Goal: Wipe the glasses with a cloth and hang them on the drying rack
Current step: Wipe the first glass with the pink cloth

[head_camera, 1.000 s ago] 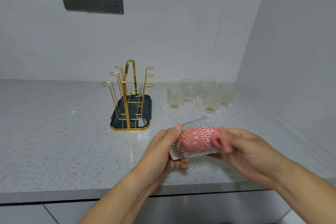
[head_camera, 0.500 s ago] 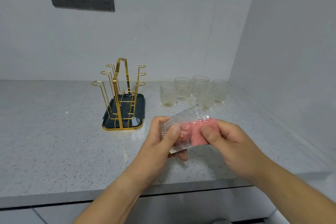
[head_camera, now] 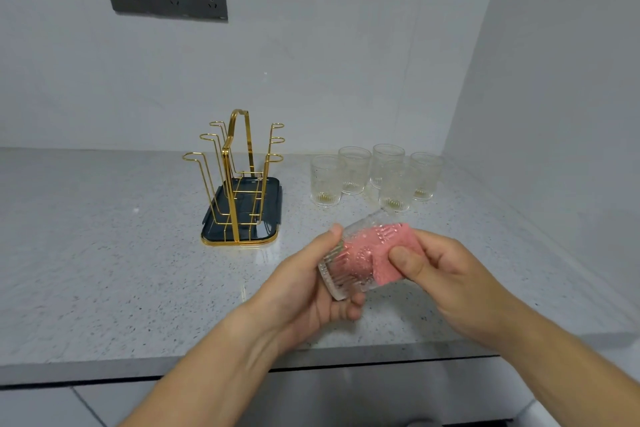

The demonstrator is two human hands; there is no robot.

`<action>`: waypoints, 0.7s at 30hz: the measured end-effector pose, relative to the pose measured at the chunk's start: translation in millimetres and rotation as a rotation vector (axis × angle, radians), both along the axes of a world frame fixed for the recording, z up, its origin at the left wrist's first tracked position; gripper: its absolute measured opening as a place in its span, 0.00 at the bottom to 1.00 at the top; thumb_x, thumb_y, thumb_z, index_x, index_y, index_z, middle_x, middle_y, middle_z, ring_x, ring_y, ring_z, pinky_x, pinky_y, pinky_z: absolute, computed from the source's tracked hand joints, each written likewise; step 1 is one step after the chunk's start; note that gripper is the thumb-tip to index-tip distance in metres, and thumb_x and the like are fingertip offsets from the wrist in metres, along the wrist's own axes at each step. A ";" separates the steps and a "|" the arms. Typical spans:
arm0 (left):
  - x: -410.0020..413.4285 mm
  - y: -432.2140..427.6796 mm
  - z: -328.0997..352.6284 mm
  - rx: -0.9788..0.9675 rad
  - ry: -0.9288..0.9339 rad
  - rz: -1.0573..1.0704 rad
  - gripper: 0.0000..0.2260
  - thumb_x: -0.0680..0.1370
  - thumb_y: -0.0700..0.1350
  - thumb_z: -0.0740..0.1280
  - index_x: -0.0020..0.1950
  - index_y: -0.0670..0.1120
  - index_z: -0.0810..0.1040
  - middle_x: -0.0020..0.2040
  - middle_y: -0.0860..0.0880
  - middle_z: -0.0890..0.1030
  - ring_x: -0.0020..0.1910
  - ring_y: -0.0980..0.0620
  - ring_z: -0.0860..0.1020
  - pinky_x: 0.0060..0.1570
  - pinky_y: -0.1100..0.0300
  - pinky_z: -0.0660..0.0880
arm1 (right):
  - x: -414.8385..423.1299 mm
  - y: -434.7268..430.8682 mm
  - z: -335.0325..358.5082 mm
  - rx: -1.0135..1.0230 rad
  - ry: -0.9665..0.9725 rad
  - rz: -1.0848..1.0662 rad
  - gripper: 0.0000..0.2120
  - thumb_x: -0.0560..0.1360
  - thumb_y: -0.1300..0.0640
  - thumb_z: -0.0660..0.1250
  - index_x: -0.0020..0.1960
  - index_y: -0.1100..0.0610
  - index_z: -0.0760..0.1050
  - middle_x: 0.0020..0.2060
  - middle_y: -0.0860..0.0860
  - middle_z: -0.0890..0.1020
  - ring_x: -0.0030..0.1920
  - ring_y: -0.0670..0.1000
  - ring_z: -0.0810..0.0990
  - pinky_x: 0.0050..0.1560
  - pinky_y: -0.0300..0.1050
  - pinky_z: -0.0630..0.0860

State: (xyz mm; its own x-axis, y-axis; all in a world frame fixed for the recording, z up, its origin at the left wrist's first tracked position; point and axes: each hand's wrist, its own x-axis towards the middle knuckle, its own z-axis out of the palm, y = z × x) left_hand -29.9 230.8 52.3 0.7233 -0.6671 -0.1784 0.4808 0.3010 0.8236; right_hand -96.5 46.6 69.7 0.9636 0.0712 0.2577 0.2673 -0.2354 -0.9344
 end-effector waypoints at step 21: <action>2.0 2.9 -2.7 0.018 -0.196 -0.002 0.33 0.74 0.64 0.67 0.69 0.40 0.74 0.46 0.42 0.81 0.33 0.49 0.79 0.26 0.58 0.78 | -5.4 1.6 4.5 -0.053 -0.082 -0.061 0.13 0.80 0.50 0.65 0.55 0.56 0.84 0.49 0.55 0.88 0.53 0.55 0.86 0.59 0.52 0.82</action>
State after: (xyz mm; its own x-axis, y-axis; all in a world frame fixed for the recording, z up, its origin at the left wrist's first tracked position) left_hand -27.9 233.7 49.6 0.7437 -0.6669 -0.0465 0.3118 0.2845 0.9066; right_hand -101.9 48.2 74.1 0.9424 0.0285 0.3332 0.3259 -0.3026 -0.8957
